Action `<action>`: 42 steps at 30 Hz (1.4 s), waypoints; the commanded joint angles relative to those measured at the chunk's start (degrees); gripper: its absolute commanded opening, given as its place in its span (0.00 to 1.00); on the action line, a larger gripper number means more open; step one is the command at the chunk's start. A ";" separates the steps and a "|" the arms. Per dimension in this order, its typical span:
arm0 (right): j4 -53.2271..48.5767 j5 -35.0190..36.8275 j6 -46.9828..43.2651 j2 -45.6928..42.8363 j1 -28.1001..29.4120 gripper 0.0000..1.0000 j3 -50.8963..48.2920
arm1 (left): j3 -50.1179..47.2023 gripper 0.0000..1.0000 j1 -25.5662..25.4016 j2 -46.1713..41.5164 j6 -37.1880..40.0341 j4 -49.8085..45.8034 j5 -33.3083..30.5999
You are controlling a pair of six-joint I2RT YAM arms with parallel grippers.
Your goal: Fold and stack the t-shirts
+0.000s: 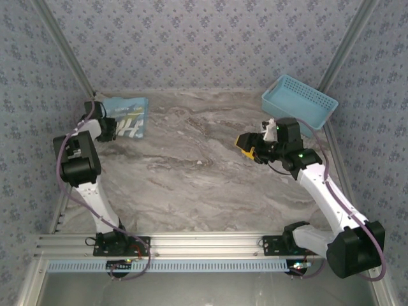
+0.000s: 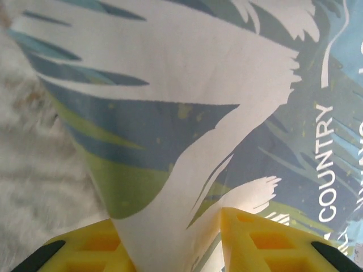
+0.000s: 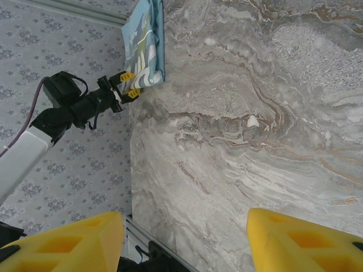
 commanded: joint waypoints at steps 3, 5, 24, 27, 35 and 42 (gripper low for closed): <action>-0.02 -0.30 0.25 1.18 0.33 0.61 1.08 | 6.69 0.35 -0.49 4.96 4.36 -1.99 5.64; 0.18 -0.25 0.27 1.60 0.27 0.61 1.22 | 7.67 0.35 -1.05 5.71 3.73 -1.78 6.05; 10.27 8.63 3.10 -3.71 1.01 0.64 -0.72 | -14.81 0.98 -4.63 -15.83 1.10 10.61 4.28; 8.49 10.87 4.33 -4.38 1.01 0.77 -0.63 | -21.53 0.98 -5.52 -24.87 5.93 9.09 3.89; -7.86 28.73 -4.13 -7.43 -1.70 1.00 2.65 | -30.18 0.98 -15.15 -47.11 23.91 -3.45 -7.72; -11.93 59.24 -18.69 -10.49 -3.79 1.00 -5.45 | -42.23 0.98 -25.35 -63.25 41.73 -3.14 -45.82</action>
